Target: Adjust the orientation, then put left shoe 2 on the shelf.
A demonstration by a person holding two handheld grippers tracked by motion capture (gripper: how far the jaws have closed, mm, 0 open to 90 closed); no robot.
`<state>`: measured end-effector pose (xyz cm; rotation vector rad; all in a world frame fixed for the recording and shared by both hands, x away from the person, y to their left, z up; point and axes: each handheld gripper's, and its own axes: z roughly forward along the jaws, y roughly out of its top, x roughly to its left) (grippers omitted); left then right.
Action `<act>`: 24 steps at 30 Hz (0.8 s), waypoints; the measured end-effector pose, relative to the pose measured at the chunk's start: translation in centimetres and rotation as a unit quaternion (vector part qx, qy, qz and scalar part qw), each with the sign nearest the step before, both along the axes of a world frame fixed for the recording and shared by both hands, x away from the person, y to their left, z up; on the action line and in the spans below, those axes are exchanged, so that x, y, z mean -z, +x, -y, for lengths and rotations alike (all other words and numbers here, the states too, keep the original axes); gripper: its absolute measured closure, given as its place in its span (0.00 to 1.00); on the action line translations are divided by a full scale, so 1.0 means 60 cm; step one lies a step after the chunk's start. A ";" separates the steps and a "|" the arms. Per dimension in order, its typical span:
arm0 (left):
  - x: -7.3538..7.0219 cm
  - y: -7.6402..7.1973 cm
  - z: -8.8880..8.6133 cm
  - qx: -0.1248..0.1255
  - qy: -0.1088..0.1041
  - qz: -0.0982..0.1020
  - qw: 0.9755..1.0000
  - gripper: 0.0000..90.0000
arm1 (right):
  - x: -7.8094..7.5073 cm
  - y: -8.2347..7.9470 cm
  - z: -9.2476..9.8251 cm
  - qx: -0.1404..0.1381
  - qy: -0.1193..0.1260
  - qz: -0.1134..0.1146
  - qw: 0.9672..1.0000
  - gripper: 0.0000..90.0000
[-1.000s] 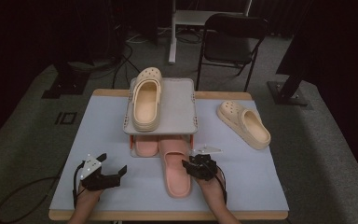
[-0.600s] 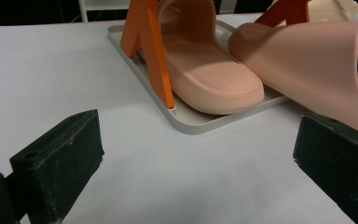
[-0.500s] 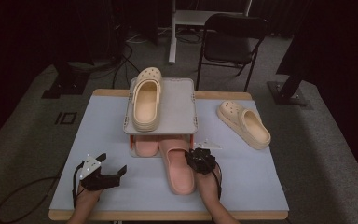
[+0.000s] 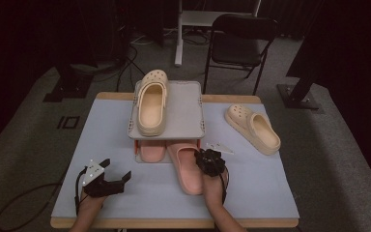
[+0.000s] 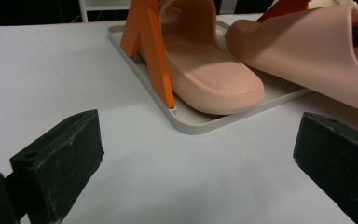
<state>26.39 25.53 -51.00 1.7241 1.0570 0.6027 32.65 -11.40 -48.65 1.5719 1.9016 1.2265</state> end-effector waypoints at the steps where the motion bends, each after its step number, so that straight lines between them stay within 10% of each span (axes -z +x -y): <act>1: 0.000 0.000 0.000 0.001 0.000 0.000 1.000 0.02 | 0.000 0.000 -0.002 0.000 0.002 -0.001 1.000 0.80; 10: 0.000 0.000 0.000 0.000 0.000 0.000 1.000 0.02 | -0.006 -0.005 -0.011 -0.020 0.023 0.003 1.000 0.62; 24: 0.001 -0.001 0.001 -0.001 0.002 -0.004 1.000 0.02 | -0.032 -0.083 0.020 -0.083 0.004 0.026 0.996 0.56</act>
